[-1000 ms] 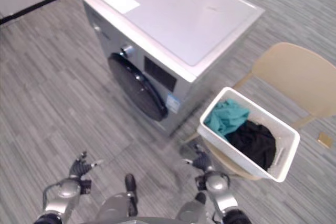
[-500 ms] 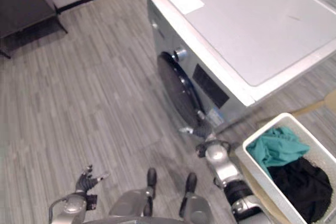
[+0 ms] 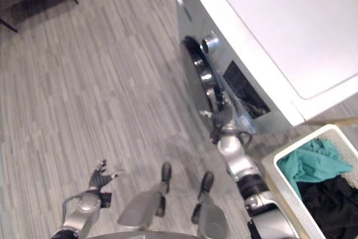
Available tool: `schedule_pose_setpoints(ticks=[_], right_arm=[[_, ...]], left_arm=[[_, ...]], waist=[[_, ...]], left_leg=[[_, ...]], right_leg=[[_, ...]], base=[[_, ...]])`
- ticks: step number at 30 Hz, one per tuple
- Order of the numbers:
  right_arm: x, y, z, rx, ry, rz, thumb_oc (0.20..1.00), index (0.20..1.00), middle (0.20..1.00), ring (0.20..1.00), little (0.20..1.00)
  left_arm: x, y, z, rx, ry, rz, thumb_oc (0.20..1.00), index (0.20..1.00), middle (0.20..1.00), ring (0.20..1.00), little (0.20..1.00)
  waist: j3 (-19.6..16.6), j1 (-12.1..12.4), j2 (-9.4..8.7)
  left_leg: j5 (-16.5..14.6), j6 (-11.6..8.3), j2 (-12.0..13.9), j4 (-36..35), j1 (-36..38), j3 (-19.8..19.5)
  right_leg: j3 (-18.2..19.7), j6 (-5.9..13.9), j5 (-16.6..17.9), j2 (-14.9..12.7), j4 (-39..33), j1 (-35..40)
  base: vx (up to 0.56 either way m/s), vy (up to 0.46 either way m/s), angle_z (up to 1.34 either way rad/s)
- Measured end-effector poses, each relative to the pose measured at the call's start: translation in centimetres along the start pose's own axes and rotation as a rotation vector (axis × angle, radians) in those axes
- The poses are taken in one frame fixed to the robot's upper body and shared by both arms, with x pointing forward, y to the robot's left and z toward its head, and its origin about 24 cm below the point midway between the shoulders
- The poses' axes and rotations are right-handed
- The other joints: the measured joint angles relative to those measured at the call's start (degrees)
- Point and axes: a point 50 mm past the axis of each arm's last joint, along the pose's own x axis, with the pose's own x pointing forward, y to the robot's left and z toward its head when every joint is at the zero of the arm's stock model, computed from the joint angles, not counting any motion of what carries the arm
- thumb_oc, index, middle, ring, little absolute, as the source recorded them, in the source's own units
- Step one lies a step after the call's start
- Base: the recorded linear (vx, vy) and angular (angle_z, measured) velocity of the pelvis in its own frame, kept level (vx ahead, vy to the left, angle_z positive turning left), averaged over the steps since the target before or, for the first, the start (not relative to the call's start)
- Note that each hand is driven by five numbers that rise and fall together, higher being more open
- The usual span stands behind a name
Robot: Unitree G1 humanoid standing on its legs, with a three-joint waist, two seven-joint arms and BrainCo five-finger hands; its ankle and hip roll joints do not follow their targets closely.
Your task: Grab the laundry basket,head to the washer,open it,put in the laundry and shut it.
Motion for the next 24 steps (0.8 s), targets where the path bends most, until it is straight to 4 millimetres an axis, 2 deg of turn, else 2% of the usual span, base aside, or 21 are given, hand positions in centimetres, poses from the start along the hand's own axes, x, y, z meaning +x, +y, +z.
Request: schedule_pose_setpoints(ticks=[1,4,5,6,7,9,11,13,15,16,17,19,22,24], right_arm=[[0.8,0.7,0.5,-0.004,0.003,0.020,1.000,1.000,1.000,1.000,1.000],[2.1,2.0,1.0,0.015,0.042,0.054,1.000,1.000,1.000,1.000,1.000],[3.0,1.6,1.4,0.009,0.051,0.046,1.000,1.000,1.000,1.000,1.000],[2.9,1.9,1.6,0.004,0.042,0.055,1.000,1.000,1.000,1.000,1.000],[2.8,2.3,1.6,0.027,0.049,0.063,1.000,1.000,1.000,1.000,1.000],[2.9,2.2,1.9,0.082,0.062,0.056,1.000,1.000,1.000,1.000,1.000],[2.8,2.8,3.2,0.160,0.068,0.057,1.000,1.000,1.000,1.000,1.000],[2.4,3.4,3.7,0.137,0.032,0.117,1.000,1.000,1.000,1.000,1.000],[2.9,4.5,6.2,0.148,-0.039,0.195,1.000,1.000,1.000,1.000,1.000],[3.8,4.6,8.5,0.169,-0.098,0.210,1.000,1.000,1.000,1.000,1.000],[4.2,4.7,10.8,0.169,-0.174,0.238,1.000,1.000,1.000,1.000,1.000],[4.8,4.6,14.5,0.194,-0.299,0.265,1.000,1.000,1.000,1.000,1.000],[4.6,4.7,20.0,0.220,-0.496,0.328,1.000,1.000,1.000,1.000,1.000],[4.1,5.0,21.7,0.226,-0.562,0.354,1.000,1.000,1.000,1.000,1.000]], left_arm=[[0.5,-0.3,1.3,0.009,-0.040,-0.012,1.000,1.000,1.000,1.000,1.000],[1.3,-0.7,3.1,0.008,-0.091,-0.023,1.000,1.000,1.000,1.000,1.000],[1.7,-0.8,4.4,0.005,-0.129,-0.024,1.000,1.000,1.000,1.000,1.000],[1.9,-0.5,4.7,0.001,-0.138,-0.017,1.000,1.000,1.000,1.000,1.000],[1.9,-0.1,4.6,0.007,-0.134,-0.003,1.000,1.000,1.000,1.000,1.000],[1.9,0.2,4.1,0.008,-0.113,0.009,1.000,1.000,1.000,1.000,1.000],[1.9,0.5,3.1,-0.005,-0.071,0.040,1.000,1.000,1.000,1.000,1.000],[1.9,0.7,2.6,0.002,-0.048,0.048,1.000,1.000,1.000,1.000,1.000],[2.0,0.7,3.0,0.002,-0.062,0.049,1.000,1.000,1.000,1.000,1.000],[2.0,0.6,3.4,-0.002,-0.082,0.044,1.000,1.000,1.000,1.000,1.000],[1.9,0.4,3.7,-0.003,-0.094,0.038,1.000,1.000,1.000,1.000,1.000],[1.9,0.2,3.8,0.003,-0.100,0.028,1.000,1.000,1.000,1.000,1.000],[1.7,0.3,3.0,0.010,-0.076,0.028,1.000,1.000,1.000,1.000,1.000],[1.5,0.6,2.5,0.021,-0.061,0.032,1.000,1.000,1.000,1.000,1.000]], waist=[[1.4,0.1,-0.58],[2.7,0.4,-1.16],[3.3,1.1,-1.14],[3.6,1.6,-1.46],[3.8,1.6,-2.15],[3.9,1.7,-2.34],[3.8,2.5,-2.63],[3.9,3.3,-2.53],[3.9,5.7,-2.09],[3.9,7.2,-1.99],[3.9,7.9,-1.61],[4.1,10.5,-0.74],[3.9,14.2,0.40],[3.9,14.9,0.41]], left_leg=[[0.0,0.00,0.1,0.5,-1.0,0.3],[0.0,-0.01,0.0,1.7,-2.9,0.2],[0.0,-0.01,0.1,2.1,-3.6,-0.3],[0.0,-0.01,0.2,2.1,-3.9,-0.6],[0.0,-0.02,0.2,2.1,-3.8,-0.8],[0.0,-0.12,0.1,2.1,-4.5,-1.7],[-0.4,-1.29,-0.1,2.3,-5.4,-2.3],[0.5,-1.29,0.1,2.3,-5.4,-3.4],[0.6,-2.35,0.5,3.0,-6.8,-5.6],[-0.2,-3.51,0.8,3.4,-7.3,-6.5],[-0.1,-3.76,0.9,3.4,-7.6,-7.3],[0.9,-3.79,1.1,2.9,-8.0,-9.5],[1.6,-3.74,1.1,2.7,-8.6,-11.6],[1.8,-3.57,0.8,2.7,-8.6,-12.1]], right_leg=[[0.3,-0.02,0.0,-0.1,1.1,-1.5],[-0.1,-0.02,0.0,-0.3,1.3,-2.6],[-0.4,-0.21,0.2,-0.1,1.3,-3.0],[-0.9,-0.20,0.2,-0.1,1.3,-3.0],[-1.0,-0.20,0.2,0.0,1.3,-2.9],[-1.9,-0.19,0.1,0.0,0.8,-2.9],[-4.0,-0.24,0.4,0.1,-0.7,-2.6],[-5.3,-0.57,0.7,0.3,-0.7,-2.4],[-7.4,-0.80,0.5,1.1,-0.7,-1.9],[-7.9,-1.24,0.0,1.5,-0.7,-2.0],[-9.0,-1.54,-0.3,1.8,-0.7,-2.0],[-10.9,-2.29,-0.6,2.4,-0.6,-2.0],[-12.4,-2.68,-1.2,2.5,-0.4,-1.8],[-12.1,-2.20,-1.6,2.0,0.4,-1.6]], base=[[-0.02,0.071,-0.10],[-0.01,0.042,0.03],[0.01,0.014,0.17],[0.02,0.008,0.17],[0.03,0.009,0.10],[0.09,0.008,0.13],[0.06,-0.023,0.11],[0.07,-0.065,0.25],[0.06,-0.064,0.35],[0.04,-0.033,0.39],[0.05,-0.042,0.56],[0.05,-0.040,0.59],[0.13,-0.096,0.42],[0.03,-0.009,0.39]])
